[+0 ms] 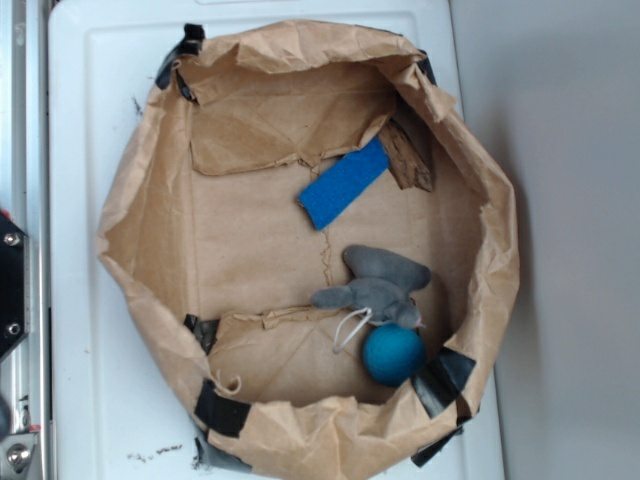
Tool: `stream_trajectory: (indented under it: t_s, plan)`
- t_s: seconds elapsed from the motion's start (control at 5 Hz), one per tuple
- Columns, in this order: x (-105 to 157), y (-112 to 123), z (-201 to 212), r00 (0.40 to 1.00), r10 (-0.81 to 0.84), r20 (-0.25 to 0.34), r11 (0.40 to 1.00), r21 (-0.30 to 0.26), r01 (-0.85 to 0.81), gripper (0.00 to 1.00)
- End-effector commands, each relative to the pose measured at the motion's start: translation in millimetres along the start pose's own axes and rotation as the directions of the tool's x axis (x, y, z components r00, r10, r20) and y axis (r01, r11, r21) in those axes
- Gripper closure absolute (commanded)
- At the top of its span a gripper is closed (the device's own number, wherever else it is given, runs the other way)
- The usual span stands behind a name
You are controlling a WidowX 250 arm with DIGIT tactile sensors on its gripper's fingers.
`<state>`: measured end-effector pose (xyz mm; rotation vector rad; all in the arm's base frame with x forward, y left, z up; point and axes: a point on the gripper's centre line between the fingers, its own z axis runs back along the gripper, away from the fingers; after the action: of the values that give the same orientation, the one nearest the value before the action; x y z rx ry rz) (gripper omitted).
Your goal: Grab the blue ball.
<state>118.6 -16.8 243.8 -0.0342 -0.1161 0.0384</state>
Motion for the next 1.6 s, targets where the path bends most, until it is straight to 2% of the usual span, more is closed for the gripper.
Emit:
stream_trajectory:
  t_s: [0.0, 0.2, 0.4, 0.6, 1.2, 1.4]
  plan:
    - [0, 0, 0, 1.0, 0.0, 0.0, 1.0, 0.0, 0.0, 0.0]
    - [50, 27, -9, 1.0, -0.027, 0.01, 1.0, 0.011, 0.027, 0.0]
    - [100, 36, -31, 0.996, -0.09, 0.003, 0.996, 0.025, 0.09, 0.0]
    - [148, 24, -60, 0.967, -0.254, -0.01, 0.967, -0.026, 0.254, 0.0]
    - [148, 24, -60, 0.967, -0.254, -0.01, 0.967, -0.026, 0.254, 0.0]
    - [138, 24, -84, 0.943, -0.33, -0.035, 0.944, -0.001, 0.33, 0.0]
